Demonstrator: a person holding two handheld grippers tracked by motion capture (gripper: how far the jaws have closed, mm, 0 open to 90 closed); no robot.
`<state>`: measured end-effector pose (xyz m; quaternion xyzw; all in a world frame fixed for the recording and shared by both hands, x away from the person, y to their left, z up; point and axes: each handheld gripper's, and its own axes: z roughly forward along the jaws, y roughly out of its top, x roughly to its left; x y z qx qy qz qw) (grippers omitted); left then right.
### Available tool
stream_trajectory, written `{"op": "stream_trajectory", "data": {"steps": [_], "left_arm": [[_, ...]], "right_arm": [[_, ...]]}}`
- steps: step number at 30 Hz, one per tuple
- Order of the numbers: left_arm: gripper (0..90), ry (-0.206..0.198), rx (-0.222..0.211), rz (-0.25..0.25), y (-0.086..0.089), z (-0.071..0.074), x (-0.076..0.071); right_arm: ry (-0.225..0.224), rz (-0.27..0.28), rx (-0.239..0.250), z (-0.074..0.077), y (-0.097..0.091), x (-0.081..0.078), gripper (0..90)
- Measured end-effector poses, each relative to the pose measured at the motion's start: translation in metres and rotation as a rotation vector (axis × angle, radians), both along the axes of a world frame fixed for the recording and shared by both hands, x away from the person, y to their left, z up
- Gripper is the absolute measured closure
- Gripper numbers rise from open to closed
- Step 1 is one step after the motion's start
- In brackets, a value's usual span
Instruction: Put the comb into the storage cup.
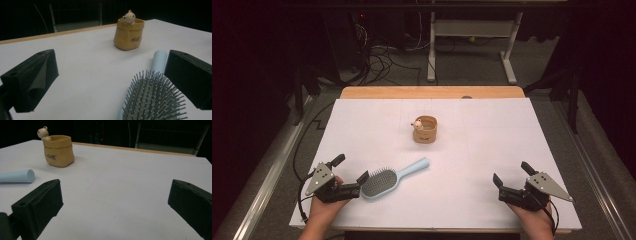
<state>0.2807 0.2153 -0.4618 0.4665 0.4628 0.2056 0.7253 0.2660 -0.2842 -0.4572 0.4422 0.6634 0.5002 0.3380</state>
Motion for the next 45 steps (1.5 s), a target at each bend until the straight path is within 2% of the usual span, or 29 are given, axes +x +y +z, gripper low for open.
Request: {"op": "stream_trajectory", "data": {"steps": [1, 7, 13, 19, 24, 27, 28, 34, 37, 39, 40, 41, 42, 45], "left_arm": [[0.2, -0.012, 0.008, 0.005, 0.0005, -0.0001, -0.0005], [0.4, -0.012, 0.003, 0.011, 0.0026, 0.0005, -0.0003], [0.4, 0.006, -0.01, -0.008, 0.0047, 0.0018, 0.0001], [0.4, -0.004, -0.037, -0.022, 0.0072, 0.0043, -0.0008], [0.4, -0.03, -0.025, -0.007, 0.0078, 0.0044, -0.0007], [0.4, -0.016, -0.028, -0.02, 0.0083, 0.0041, -0.0004], [0.4, 0.001, -0.021, -0.023, 0.008, 0.0031, 0.0004], [0.9, -0.017, -0.017, -0.017, 0.0087, 0.0048, -0.0006], [2.1, -0.009, -0.015, -0.019, 0.0085, 0.0051, -0.0001], [2.0, 0.018, -0.006, -0.03, 0.0093, 0.0051, 0.0009], [2.0, 0.018, -0.006, -0.03, 0.0093, 0.0051, 0.0009], [2.0, 0.067, 0.004, -0.04, 0.0098, 0.0046, 0.0021], [2.0, 0.087, 0.007, -0.041, 0.0095, 0.0044, 0.0023], [2.0, 0.094, 0.013, -0.044, 0.0092, 0.0046, 0.0015]], "right_arm": [[0.001, 0.0, 0.0, -0.0001, 0.0001, 0.0, 0.1], [0.001, 0.0, 0.0, -0.0001, 0.0003, -0.0001, 0.1], [-0.001, -0.002, -0.001, 0.0002, 0.0001, -0.0001, 0.1], [-0.004, -0.008, 0.003, 0.001, -0.0003, -0.0007, 0.1], [-0.007, -0.008, 0.001, 0.0013, -0.0005, -0.001, 0.1], [-0.008, -0.008, 0.002, 0.0014, -0.0006, -0.0009, 0.1], [-0.007, -0.009, 0.003, 0.0014, -0.0008, -0.001, 0.1], [-0.013, -0.011, 0.005, 0.0021, -0.0008, -0.0015, 0.1], [-0.01, -0.012, 0.009, 0.0019, -0.0011, -0.0009, 0.1], [-0.013, -0.012, 0.008, 0.002, -0.0014, -0.0012, 0.1], [-0.011, -0.013, 0.01, 0.002, -0.0016, -0.0013, 0.1], [-0.01, -0.013, 0.012, 0.002, -0.0016, -0.0012, 0.1], [-0.01, -0.014, 0.013, 0.0021, -0.0017, -0.0012, 0.1], [-0.012, -0.014, 0.012, 0.0026, -0.0018, -0.0014, 0.1]]}}
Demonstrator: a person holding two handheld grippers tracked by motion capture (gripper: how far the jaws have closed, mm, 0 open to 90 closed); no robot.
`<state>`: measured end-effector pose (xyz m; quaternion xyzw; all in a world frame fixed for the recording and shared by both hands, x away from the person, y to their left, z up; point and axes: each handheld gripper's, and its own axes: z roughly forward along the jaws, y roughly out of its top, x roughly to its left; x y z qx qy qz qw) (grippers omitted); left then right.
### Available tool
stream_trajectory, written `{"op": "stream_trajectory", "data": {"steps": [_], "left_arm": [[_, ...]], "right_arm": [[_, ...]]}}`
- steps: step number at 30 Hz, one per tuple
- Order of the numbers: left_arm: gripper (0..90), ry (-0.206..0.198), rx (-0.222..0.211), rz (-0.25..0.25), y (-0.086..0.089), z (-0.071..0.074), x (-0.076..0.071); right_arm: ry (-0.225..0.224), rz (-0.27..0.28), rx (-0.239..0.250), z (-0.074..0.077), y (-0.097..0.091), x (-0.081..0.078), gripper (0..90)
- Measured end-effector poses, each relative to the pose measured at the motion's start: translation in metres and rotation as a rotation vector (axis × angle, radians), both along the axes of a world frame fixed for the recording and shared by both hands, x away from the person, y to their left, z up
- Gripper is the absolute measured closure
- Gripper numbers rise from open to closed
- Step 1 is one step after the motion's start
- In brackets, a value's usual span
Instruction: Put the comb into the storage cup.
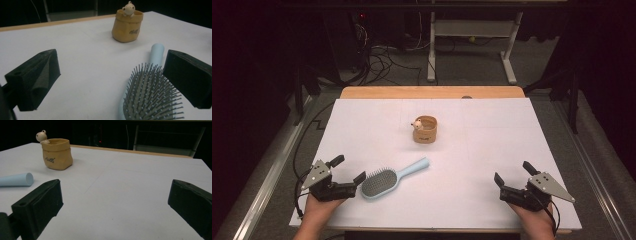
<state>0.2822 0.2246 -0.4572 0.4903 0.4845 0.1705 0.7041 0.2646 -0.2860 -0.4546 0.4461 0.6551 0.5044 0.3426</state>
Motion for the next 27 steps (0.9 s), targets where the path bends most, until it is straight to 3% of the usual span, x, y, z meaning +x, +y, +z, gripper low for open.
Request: {"op": "stream_trajectory", "data": {"steps": [8, 14, 27], "left_arm": [[0.5, 0.001, 0.039, -0.005, -0.002, -0.001, 0.001], [0.5, 0.033, 0.08, -0.024, -0.006, -0.005, 0.001], [0.5, 0.057, 0.153, -0.065, -0.012, -0.009, -0.003]], "right_arm": [[0.002, -0.013, 0.007, 0.0, -0.002, 0.0, 0.1], [-0.002, -0.01, 0.006, 0.001, -0.002, 0.0, 0.1], [-0.003, -0.008, 0.003, 0.001, -0.002, 0.0, 0.1]]}}
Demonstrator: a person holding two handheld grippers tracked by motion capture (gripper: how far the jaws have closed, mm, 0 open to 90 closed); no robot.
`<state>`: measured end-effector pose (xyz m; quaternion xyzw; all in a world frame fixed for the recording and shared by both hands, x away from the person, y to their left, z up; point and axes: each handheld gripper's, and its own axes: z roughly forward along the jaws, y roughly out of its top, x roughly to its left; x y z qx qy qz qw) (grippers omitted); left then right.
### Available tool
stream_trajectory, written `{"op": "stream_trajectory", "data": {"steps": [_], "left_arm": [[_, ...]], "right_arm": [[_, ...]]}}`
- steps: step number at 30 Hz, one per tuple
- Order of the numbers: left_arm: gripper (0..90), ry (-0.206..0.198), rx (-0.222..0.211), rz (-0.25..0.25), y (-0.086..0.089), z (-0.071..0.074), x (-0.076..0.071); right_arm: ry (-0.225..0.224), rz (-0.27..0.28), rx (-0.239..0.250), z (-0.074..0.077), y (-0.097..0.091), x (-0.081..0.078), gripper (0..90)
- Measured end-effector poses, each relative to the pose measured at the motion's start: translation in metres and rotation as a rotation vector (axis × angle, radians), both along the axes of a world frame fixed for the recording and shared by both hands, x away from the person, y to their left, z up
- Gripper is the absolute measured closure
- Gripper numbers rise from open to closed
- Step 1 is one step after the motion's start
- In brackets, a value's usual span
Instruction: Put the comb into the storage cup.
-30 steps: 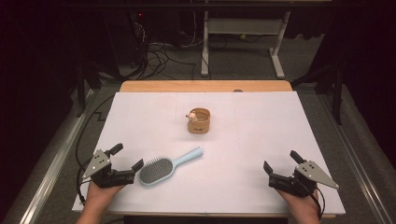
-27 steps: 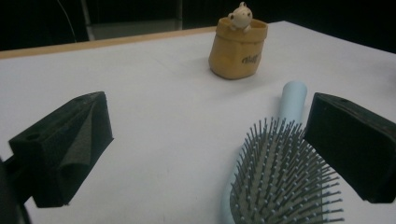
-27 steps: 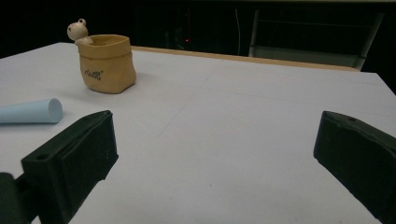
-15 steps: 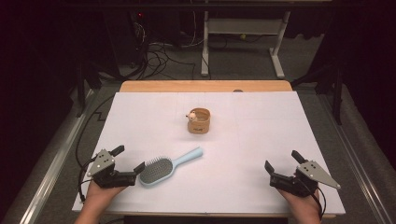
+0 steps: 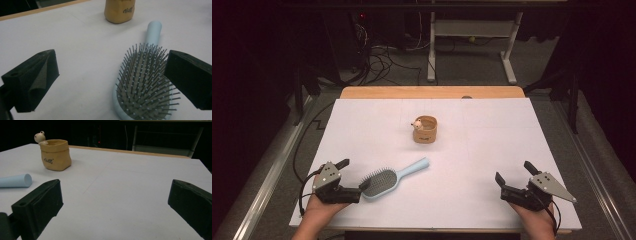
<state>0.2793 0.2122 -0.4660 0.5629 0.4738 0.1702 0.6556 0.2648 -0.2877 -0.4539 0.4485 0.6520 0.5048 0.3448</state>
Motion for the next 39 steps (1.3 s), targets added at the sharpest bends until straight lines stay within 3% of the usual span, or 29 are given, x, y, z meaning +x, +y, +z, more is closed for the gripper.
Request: {"op": "stream_trajectory", "data": {"steps": [5, 13, 19, 22, 29, 39], "left_arm": [[0.5, 0.022, 0.019, -0.012, -0.004, -0.002, -0.001], [0.4, 0.065, 0.012, -0.05, -0.003, -0.001, 0.0], [0.5, 0.059, 0.058, -0.057, -0.004, -0.004, 0.0], [0.5, 0.082, 0.092, -0.059, -0.005, -0.007, 0.002], [0.5, 0.116, 0.123, -0.062, -0.006, -0.01, 0.003], [0.5, 0.127, 0.115, -0.1, -0.009, -0.007, -0.001]], "right_arm": [[0.002, 0.001, 0.001, 0.0, 0.0, 0.0, 0.1], [-0.001, 0.005, -0.004, 0.0, 0.001, -0.001, 0.1], [-0.001, 0.003, -0.004, 0.0, 0.001, -0.001, 0.1], [-0.001, 0.003, -0.005, 0.0, 0.001, 0.0, 0.1], [-0.002, 0.003, -0.007, 0.0, 0.001, 0.0, 0.1], [0.002, 0.006, -0.007, 0.0, 0.002, 0.0, 0.1]]}}
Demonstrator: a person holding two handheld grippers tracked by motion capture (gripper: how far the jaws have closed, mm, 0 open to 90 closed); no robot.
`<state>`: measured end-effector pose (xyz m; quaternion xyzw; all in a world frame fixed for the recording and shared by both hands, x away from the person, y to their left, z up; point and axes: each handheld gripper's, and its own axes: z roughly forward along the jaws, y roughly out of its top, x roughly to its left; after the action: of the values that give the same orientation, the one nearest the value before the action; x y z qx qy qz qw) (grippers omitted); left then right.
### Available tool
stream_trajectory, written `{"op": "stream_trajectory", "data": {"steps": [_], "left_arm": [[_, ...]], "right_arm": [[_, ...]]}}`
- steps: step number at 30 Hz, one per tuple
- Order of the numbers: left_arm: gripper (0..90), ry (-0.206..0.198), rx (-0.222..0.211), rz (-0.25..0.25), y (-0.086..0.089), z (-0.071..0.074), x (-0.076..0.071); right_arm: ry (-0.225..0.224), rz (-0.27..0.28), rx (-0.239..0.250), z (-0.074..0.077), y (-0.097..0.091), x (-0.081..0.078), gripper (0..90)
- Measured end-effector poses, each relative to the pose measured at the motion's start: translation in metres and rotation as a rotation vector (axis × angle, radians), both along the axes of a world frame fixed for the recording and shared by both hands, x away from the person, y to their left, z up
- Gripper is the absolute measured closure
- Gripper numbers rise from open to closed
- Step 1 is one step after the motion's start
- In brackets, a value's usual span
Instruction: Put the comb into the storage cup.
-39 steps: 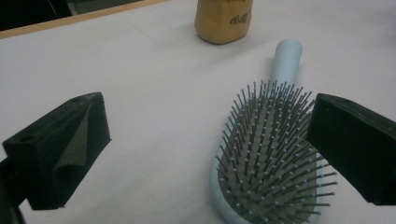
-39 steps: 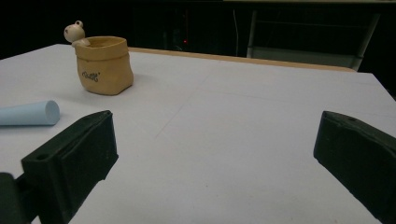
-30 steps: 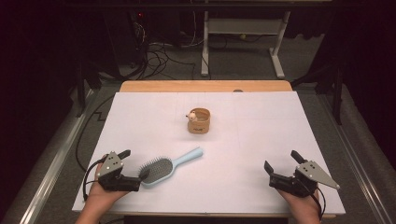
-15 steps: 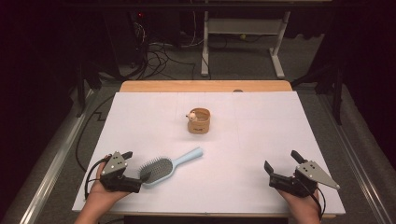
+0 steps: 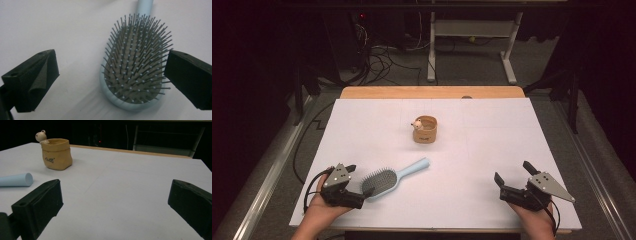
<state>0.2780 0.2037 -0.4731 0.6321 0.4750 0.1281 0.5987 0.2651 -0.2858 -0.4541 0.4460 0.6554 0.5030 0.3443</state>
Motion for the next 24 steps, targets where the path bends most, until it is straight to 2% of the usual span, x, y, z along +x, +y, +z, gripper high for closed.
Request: {"op": "stream_trajectory", "data": {"steps": [5, 14, 24], "left_arm": [[0.5, 0.001, 0.007, -0.016, -0.002, 0.001, -0.003], [0.7, 0.035, 0.09, -0.052, -0.011, -0.007, -0.004], [0.7, 0.059, 0.142, -0.076, -0.018, -0.013, -0.006]], "right_arm": [[-0.001, 0.0, 0.002, 0.0, 0.0, 0.0, 0.1], [0.0, 0.002, 0.001, 0.0, 0.0, 0.0, 0.1], [-0.001, 0.003, -0.001, 0.0, 0.0, 0.0, 0.1]]}}
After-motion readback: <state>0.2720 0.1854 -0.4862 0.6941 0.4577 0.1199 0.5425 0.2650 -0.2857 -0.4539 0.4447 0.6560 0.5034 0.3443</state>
